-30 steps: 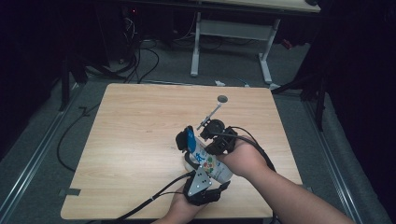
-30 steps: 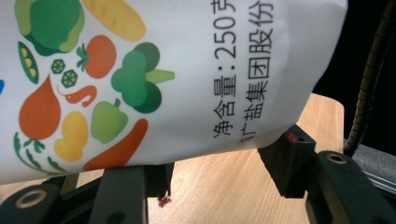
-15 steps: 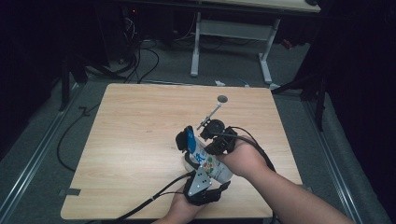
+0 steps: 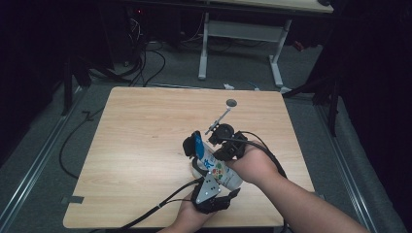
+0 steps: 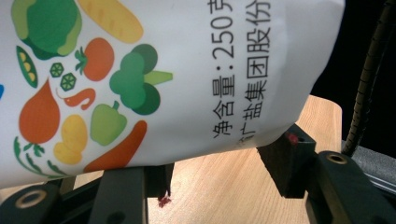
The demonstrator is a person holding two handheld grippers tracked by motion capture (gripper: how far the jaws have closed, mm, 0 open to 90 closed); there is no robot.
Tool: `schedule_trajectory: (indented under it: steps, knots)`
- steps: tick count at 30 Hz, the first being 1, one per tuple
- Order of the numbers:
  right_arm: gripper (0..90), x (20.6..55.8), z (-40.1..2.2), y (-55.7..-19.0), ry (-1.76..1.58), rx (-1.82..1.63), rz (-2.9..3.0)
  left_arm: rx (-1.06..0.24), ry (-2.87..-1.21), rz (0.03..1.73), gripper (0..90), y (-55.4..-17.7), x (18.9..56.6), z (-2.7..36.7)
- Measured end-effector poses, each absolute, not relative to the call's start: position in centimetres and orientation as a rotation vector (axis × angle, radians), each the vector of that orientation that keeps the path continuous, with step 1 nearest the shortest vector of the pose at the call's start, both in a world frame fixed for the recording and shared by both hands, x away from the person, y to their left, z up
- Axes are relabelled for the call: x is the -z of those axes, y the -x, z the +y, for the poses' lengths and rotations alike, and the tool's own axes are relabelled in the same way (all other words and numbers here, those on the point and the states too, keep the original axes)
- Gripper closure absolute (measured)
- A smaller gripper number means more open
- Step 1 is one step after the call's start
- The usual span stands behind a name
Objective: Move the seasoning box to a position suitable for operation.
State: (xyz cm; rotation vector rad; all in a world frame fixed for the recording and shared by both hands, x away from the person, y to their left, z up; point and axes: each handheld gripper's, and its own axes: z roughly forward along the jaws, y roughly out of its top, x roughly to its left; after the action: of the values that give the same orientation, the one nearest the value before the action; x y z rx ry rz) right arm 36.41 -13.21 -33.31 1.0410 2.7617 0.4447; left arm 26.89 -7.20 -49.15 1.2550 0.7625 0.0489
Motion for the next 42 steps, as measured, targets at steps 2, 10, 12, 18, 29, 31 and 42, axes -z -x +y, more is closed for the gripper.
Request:
schedule_trajectory:
  steps: [2,10,12,18,29,31,42]
  knots:
    - [90.0,33.32,-13.22,-36.41,-1.041,-0.445,2.761,-0.05,-1.255,0.762,49.0,-26.9,49.15,-7.2]
    - [90.0,33.33,-13.23,-36.47,-1.041,-0.445,2.761,-0.047,-1.25,0.767,48.9,-26.92,49.12,-7.27]
    - [90.0,33.37,-13.22,-36.5,-1.043,-0.445,2.761,-0.046,-1.25,0.768,48.9,-26.92,49.13,-7.28]
    - [90.0,33.42,-13.14,-36.56,-1.045,-0.443,2.762,-0.046,-1.249,0.77,48.9,-26.95,49.12,-7.29]
    - [90.0,33.56,-13.07,-36.68,-1.038,-0.445,2.764,-0.044,-1.247,0.771,48.9,-26.98,49.13,-7.31]
    - [90.0,33.59,-13.06,-36.7,-1.039,-0.446,2.764,-0.043,-1.247,0.772,49.0,-26.98,49.13,-7.31]
    - [90.0,33.6,-12.94,-36.79,-1.038,-0.438,2.765,-0.044,-1.244,0.771,49.0,-27.03,49.11,-7.31]
